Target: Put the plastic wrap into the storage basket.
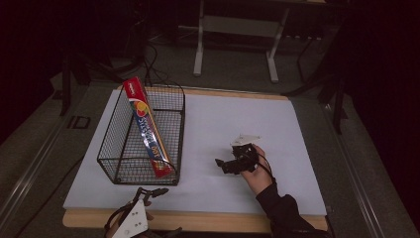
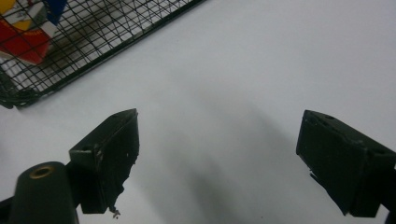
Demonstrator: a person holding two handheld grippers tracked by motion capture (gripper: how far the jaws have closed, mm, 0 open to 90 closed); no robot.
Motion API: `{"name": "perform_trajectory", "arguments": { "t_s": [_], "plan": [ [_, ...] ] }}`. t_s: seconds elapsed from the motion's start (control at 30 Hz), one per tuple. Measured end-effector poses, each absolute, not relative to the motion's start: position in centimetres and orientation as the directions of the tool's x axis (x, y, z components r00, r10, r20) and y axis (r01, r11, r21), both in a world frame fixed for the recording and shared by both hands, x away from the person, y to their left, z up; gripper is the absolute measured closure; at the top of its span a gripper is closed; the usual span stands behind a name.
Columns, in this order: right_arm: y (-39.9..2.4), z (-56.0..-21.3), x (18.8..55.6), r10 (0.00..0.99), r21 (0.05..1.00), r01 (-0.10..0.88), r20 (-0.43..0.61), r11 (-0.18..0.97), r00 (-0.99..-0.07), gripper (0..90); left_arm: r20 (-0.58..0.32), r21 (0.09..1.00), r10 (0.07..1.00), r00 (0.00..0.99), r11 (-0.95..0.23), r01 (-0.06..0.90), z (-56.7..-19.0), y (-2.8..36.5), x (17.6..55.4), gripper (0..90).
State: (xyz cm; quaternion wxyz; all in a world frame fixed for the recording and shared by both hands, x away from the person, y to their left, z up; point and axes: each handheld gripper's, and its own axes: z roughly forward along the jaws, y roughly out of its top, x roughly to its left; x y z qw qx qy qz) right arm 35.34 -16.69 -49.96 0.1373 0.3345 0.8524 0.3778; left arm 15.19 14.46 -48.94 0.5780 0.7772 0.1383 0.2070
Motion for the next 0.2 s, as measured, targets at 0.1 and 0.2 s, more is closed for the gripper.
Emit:
{"name": "perform_trajectory", "arguments": {
  "t_s": [0.1,0.2],
  "plan": [
    [-16.79,-49.94,35.41,0.676,0.738,0.465,0.016,0.489,-0.737,13.3,0.16,0.956,0.455,0.876,-0.291,-0.023,-48.93,14.5,15.17,0.1],
    [-16.98,-49.9,35.5,0.682,0.74,0.471,0.022,0.481,-0.731,13.3,0.163,0.956,0.454,0.876,-0.293,-0.026,-48.92,14.51,15.12,0.1]
  ]
}}
